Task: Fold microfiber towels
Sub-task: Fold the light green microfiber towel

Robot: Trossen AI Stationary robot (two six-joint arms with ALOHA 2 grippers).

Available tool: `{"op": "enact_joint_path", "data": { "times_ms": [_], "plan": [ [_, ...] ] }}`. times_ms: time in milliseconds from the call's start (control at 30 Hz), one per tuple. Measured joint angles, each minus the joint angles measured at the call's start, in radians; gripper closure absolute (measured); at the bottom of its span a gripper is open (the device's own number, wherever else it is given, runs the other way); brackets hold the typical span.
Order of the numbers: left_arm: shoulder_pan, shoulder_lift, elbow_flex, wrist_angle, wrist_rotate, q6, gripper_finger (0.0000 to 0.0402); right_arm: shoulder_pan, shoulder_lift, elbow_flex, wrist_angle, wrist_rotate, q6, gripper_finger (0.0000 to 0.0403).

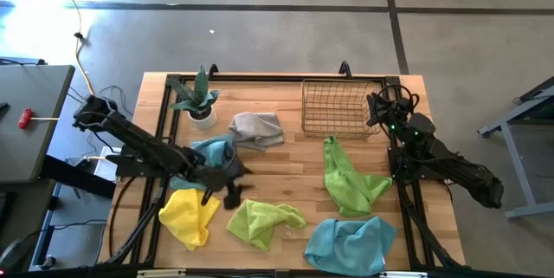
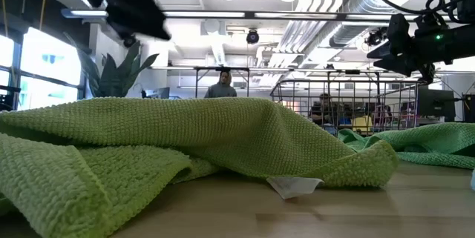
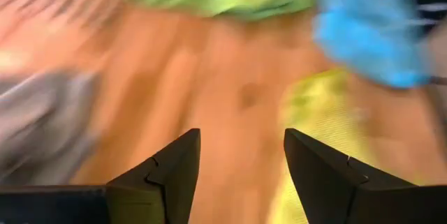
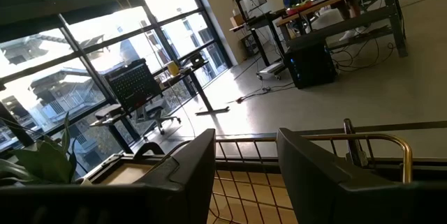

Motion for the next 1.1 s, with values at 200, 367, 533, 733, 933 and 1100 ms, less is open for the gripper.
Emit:
{"op": "enact_joint_path", "data": {
  "times_ms": [200,367,533,733,933,1100],
  "plan": [
    [-0.087,0.151,-0.005,0.222,0.024,0.123,0.0204,0.0,-0.001,0.0,0.0,0.0,0.0,0.0256],
    [-0.095,0.276,0.002,0.283,0.009,0.127,0.0204,0.0,-0.001,0.0,0.0,0.0,0.0,0.0256],
    [-0.051,0.4,0.002,0.379,0.098,0.125,0.0204,0.0,0.0,0.0,0.0,0.0,0.0,0.0256],
    [-0.03,0.468,0.002,0.445,0.215,0.07,0.0204,0.0,0.0,0.0,0.0,0.0,0.0,0.0256],
    [-0.044,0.48,0.002,0.349,0.229,0.021,0.0204,0.0,0.0,0.0,0.0,0.0,0.0,0.0256],
    [-0.068,0.471,0.01,0.17,0.21,-0.098,0.0204,0.0,0.0,0.0,0.0,0.0,0.0,0.0256]
  ]
}}
